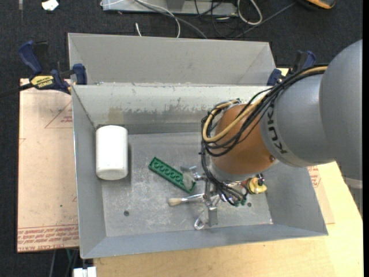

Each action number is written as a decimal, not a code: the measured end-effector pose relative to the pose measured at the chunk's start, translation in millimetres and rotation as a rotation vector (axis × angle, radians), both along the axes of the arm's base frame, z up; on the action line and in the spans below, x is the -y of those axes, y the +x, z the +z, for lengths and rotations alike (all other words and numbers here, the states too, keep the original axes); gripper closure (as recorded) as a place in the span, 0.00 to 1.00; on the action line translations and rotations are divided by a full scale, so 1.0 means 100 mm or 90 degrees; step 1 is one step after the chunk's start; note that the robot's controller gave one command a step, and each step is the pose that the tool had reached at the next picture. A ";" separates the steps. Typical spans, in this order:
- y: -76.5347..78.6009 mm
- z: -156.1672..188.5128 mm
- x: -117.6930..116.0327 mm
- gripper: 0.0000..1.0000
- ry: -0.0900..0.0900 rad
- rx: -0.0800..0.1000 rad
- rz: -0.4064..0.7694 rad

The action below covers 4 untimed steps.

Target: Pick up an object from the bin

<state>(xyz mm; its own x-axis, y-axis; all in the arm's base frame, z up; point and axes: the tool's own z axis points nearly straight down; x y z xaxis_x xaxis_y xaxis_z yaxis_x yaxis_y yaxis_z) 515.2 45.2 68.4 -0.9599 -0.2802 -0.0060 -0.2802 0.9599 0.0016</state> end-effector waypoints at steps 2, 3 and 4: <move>0.06 0.04 -0.02 0.00 0.001 0.005 0.007; 0.12 0.06 -0.08 1.00 0.001 0.010 0.023; 0.12 0.06 -0.08 1.00 0.001 0.010 0.023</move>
Offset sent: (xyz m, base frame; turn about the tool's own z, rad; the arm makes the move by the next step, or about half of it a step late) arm 0.0037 0.0008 0.0021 -0.0120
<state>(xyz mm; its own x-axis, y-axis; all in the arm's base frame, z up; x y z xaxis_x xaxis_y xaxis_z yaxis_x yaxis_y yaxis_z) 527.6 53.5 74.3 -0.9492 -0.3140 -0.0219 -0.3140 0.9494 -0.0023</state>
